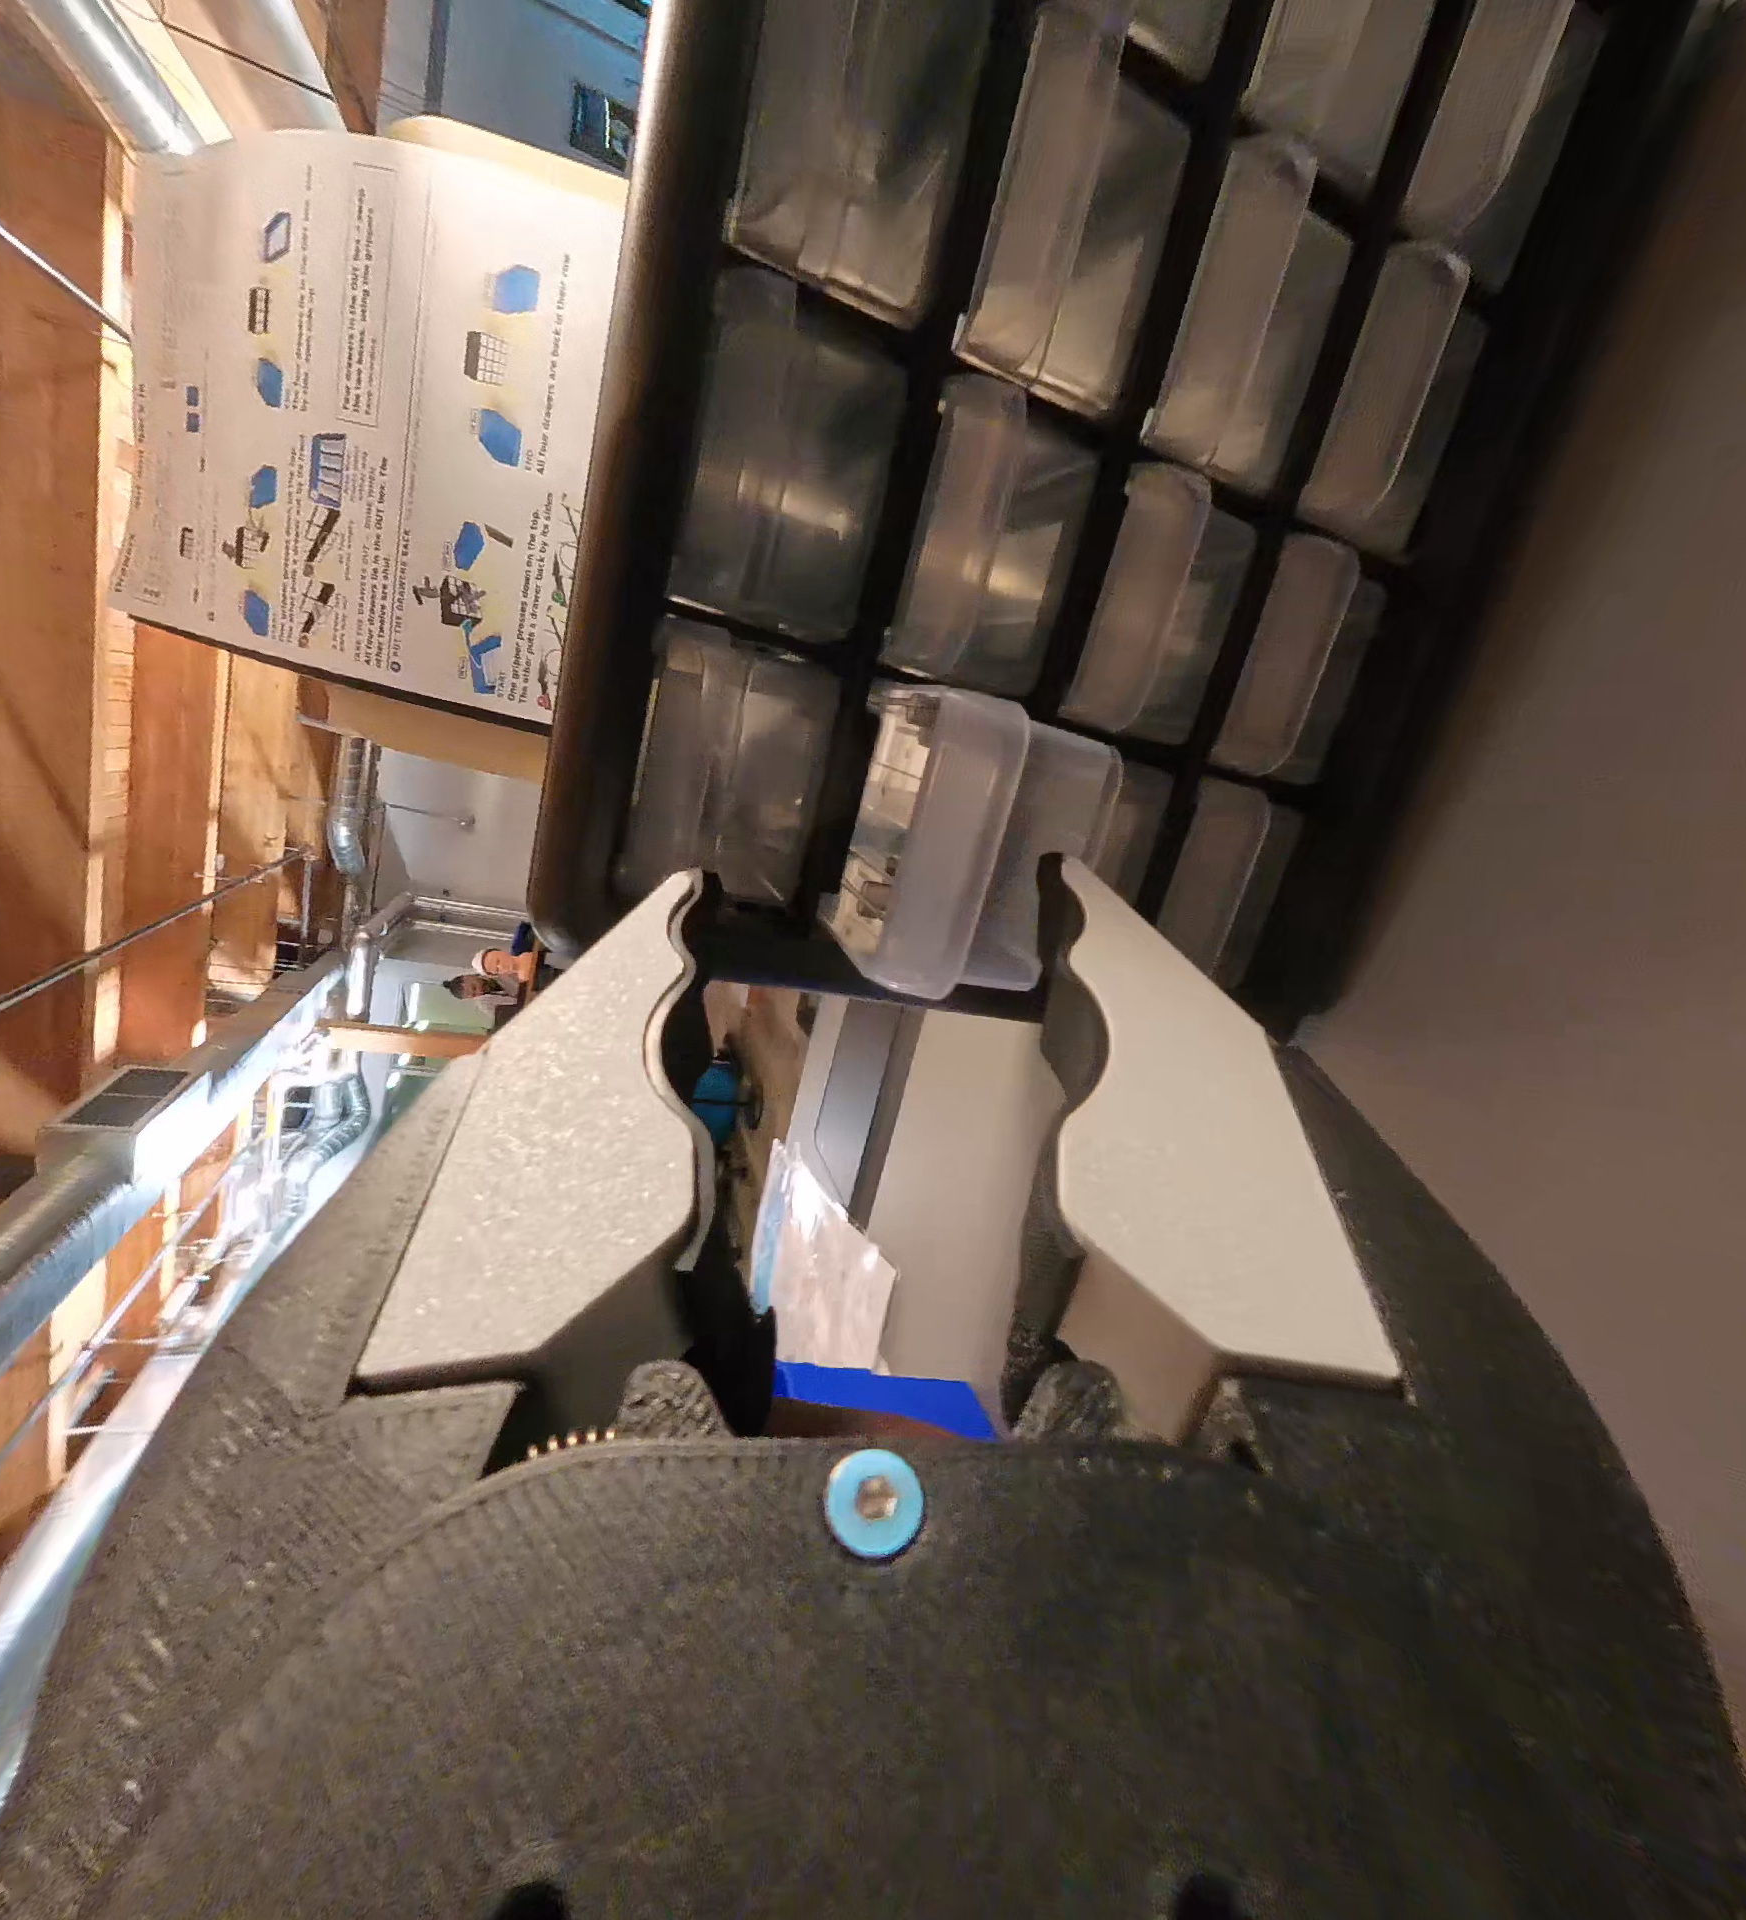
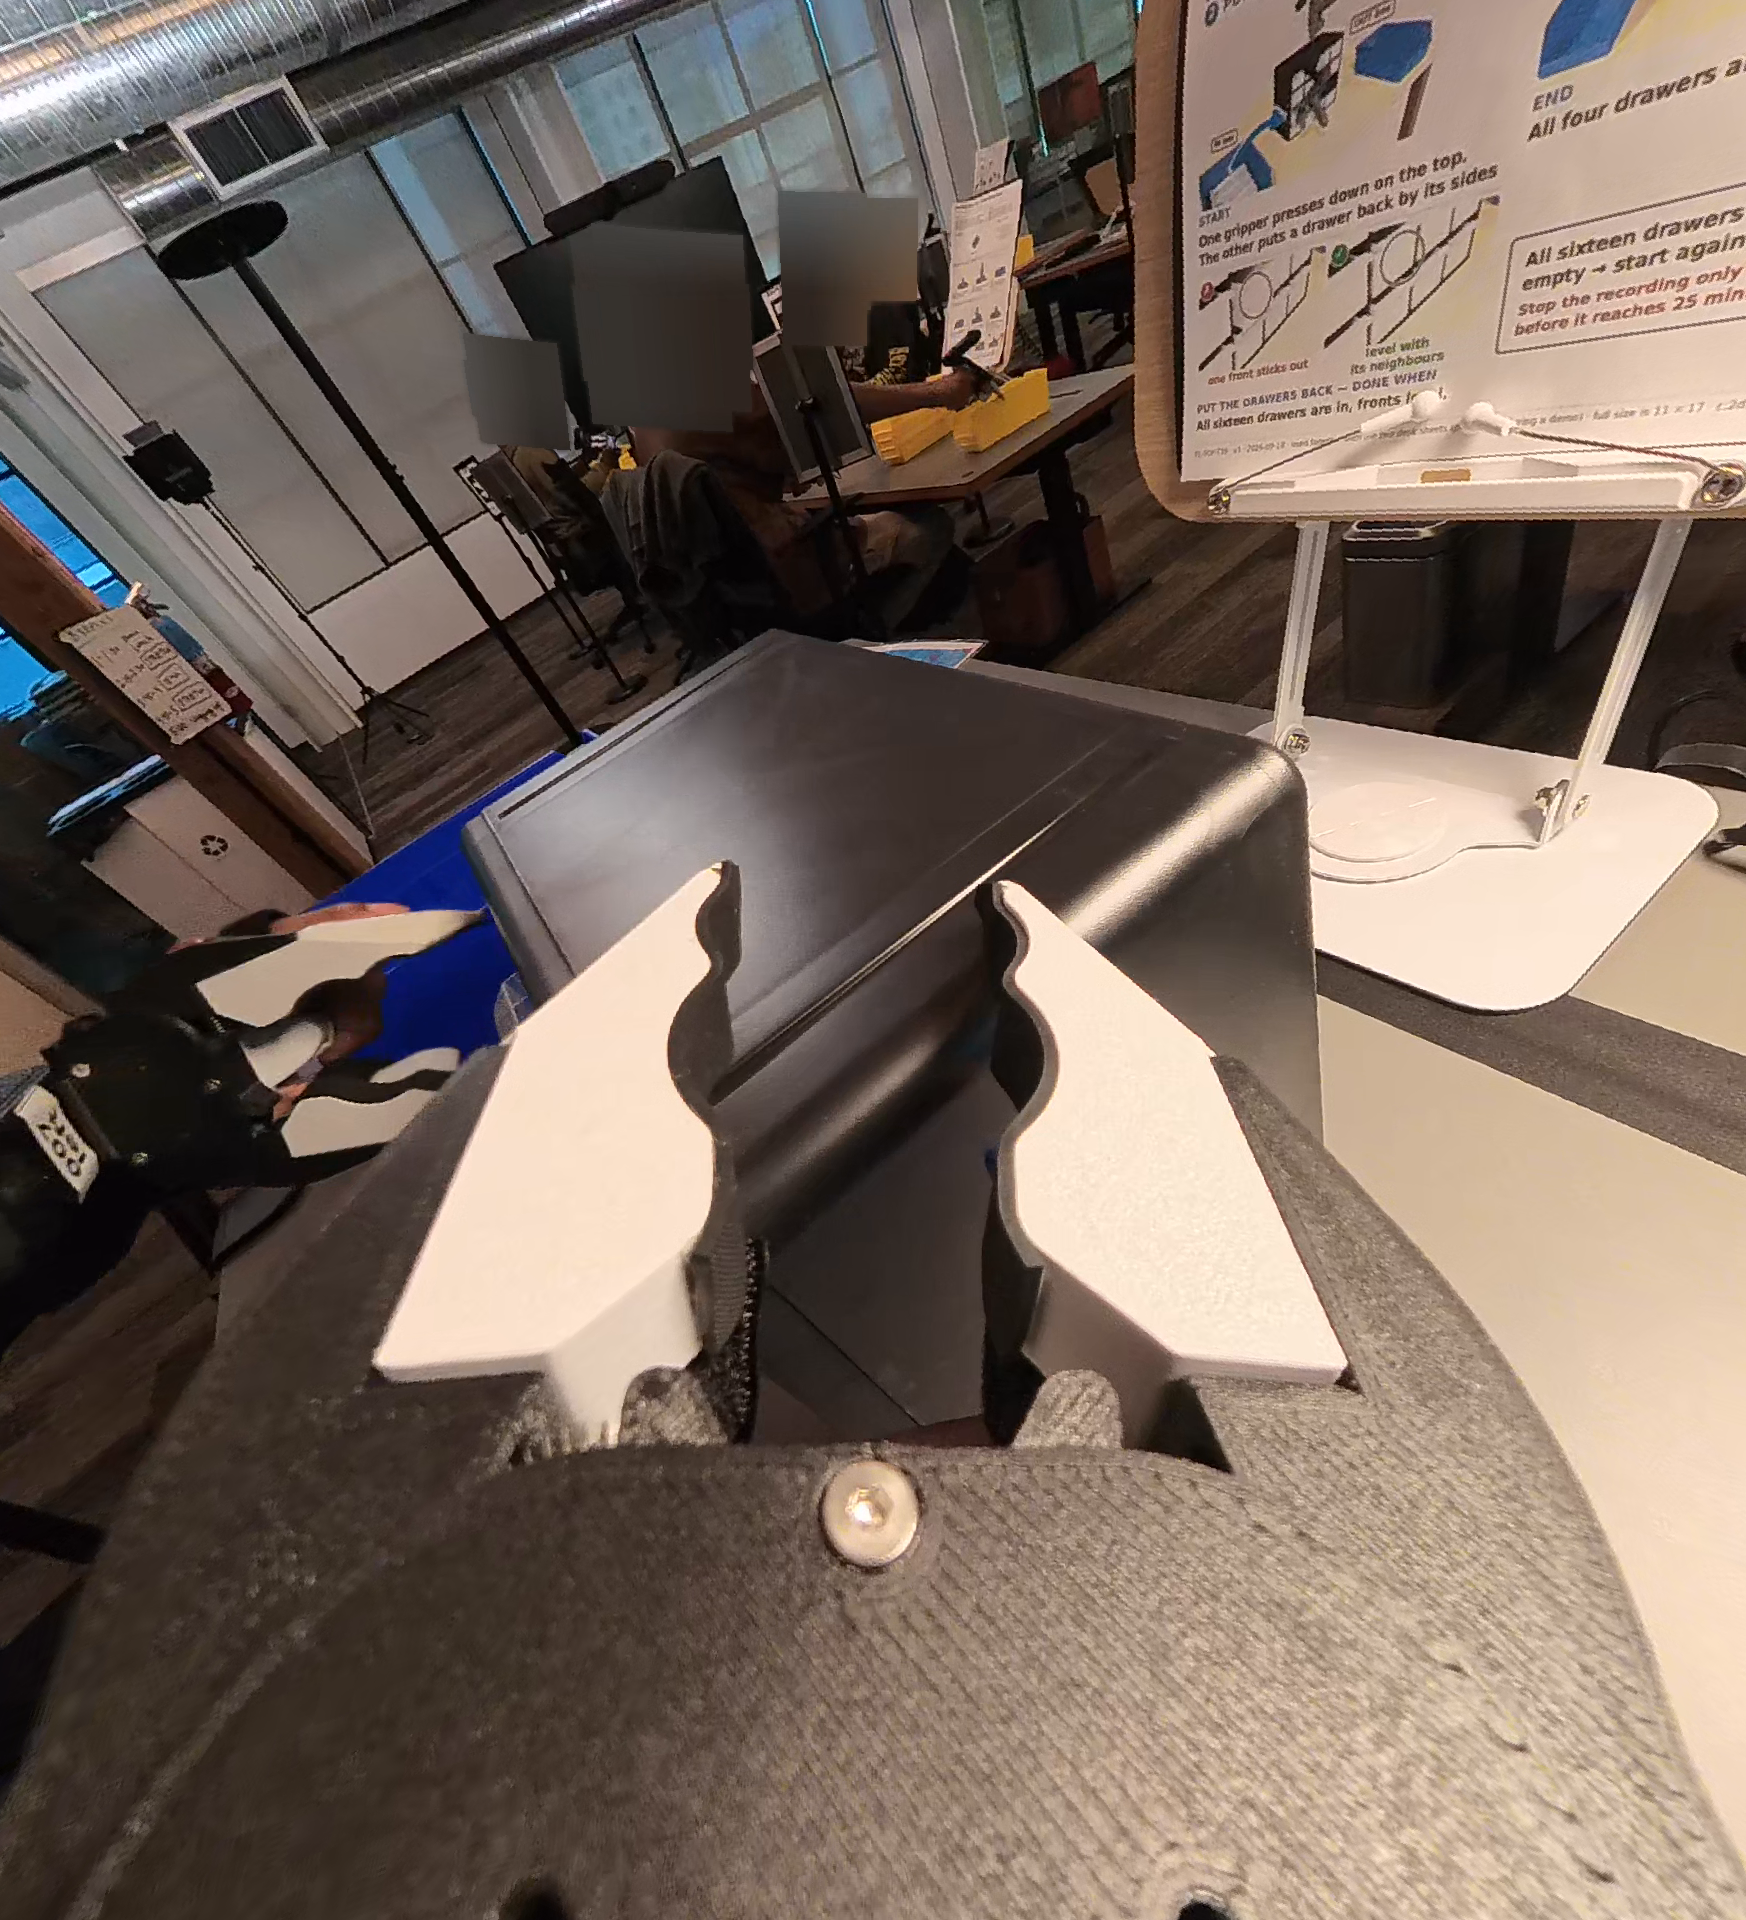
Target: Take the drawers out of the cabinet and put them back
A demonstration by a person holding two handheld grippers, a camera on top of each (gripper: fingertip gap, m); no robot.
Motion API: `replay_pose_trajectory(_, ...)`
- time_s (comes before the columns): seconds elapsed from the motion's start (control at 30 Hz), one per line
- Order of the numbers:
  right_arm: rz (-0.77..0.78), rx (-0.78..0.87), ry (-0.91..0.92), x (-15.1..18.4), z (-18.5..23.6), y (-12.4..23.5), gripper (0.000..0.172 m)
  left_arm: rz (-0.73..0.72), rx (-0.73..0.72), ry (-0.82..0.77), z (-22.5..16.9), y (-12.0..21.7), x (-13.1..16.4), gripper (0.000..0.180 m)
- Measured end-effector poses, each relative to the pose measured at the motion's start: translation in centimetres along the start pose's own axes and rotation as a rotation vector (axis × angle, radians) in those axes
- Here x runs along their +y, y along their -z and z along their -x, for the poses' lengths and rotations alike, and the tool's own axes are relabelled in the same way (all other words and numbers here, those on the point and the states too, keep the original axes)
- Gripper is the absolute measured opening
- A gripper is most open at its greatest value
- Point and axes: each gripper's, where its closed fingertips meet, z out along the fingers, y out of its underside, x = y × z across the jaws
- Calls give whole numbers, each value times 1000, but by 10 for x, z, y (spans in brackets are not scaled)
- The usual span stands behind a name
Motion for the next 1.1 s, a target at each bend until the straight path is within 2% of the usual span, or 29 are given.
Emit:
replay_pose_trajectory(0.13,4,-4,3,0,0,0,49,-93,4,91,-2,20,-11,52)
replay_pose_trajectory(0.23,5,-6,2,0,0,0,49,-152,51,105,-10,30,-18,22)
replay_pose_trajectory(0.4,6,-2,6,0,1,0,49,-90,92,93,-24,12,-5,4)
replay_pose_trajectory(0.63,8,-5,15,1,3,0,49,-43,98,182,-18,-31,-1,1)
replay_pose_trajectory(0.8,13,-4,18,1,1,0,49,-80,125,276,-32,-38,-7,17)
replay_pose_trajectory(0.93,9,-2,15,0,0,1,49,-179,103,517,-45,-26,-5,17)
replay_pose_trajectory(1.03,5,5,20,-1,0,1,49,-209,88,764,-63,-13,13,22)
replay_pose_trajectory(1.1,-1,10,22,-2,1,2,49,-225,11,829,-60,3,23,27)
